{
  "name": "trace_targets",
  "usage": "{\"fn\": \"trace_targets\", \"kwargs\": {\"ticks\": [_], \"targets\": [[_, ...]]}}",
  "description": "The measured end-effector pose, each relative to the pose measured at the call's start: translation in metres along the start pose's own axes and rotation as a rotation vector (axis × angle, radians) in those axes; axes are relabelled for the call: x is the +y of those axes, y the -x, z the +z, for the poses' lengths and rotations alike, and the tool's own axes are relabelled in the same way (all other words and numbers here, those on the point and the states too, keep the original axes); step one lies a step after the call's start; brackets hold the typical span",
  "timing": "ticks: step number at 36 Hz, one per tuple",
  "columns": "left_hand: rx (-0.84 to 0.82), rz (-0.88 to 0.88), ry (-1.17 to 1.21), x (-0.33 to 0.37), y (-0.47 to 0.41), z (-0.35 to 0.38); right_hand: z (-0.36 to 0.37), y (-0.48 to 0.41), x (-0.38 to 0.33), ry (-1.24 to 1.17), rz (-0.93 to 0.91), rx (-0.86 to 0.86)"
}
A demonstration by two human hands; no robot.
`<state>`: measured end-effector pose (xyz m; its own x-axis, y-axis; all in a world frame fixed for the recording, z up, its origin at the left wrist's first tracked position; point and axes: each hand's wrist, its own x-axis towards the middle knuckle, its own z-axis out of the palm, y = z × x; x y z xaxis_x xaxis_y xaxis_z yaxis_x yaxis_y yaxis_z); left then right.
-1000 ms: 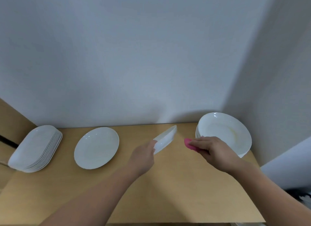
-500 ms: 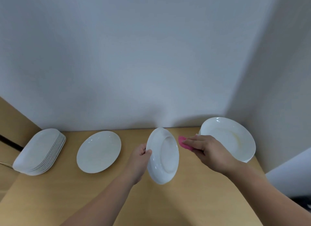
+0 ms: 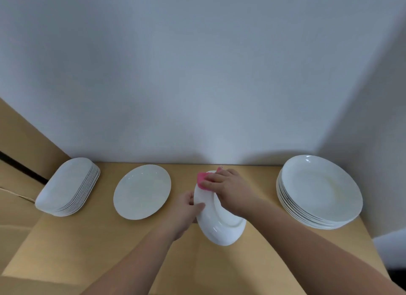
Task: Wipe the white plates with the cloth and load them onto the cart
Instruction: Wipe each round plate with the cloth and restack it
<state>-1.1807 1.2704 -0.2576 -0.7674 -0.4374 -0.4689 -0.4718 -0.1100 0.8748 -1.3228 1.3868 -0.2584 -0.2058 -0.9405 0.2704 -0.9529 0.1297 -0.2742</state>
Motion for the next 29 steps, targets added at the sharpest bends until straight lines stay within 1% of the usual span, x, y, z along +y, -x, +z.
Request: {"fn": "trace_targets", "kwargs": {"ticks": [2, 4, 9, 12, 19, 23, 29], "targets": [[0.019, -0.014, -0.016, -0.003, -0.001, -0.001, 0.01, -0.008, 0.001, -0.009, 0.005, -0.148], [0.037, -0.026, -0.033, -0.006, -0.002, -0.003, 0.019, -0.013, 0.003, -0.048, 0.029, -0.245], [0.044, -0.013, -0.075, -0.011, -0.003, -0.006, 0.023, -0.024, 0.012, -0.149, 0.075, -0.312], [0.06, -0.014, -0.071, -0.012, -0.004, -0.007, 0.025, -0.03, 0.018, -0.235, 0.166, -0.328], [0.091, -0.065, -0.046, -0.019, -0.006, -0.009, 0.032, -0.024, 0.043, -0.46, 0.482, -0.292], [0.115, -0.09, -0.005, -0.026, -0.006, -0.01, 0.04, -0.01, 0.057, -0.57, 0.658, -0.31], [0.143, -0.126, 0.058, -0.03, -0.007, -0.009, 0.046, 0.004, 0.058, -0.739, 0.753, -0.248]]}}
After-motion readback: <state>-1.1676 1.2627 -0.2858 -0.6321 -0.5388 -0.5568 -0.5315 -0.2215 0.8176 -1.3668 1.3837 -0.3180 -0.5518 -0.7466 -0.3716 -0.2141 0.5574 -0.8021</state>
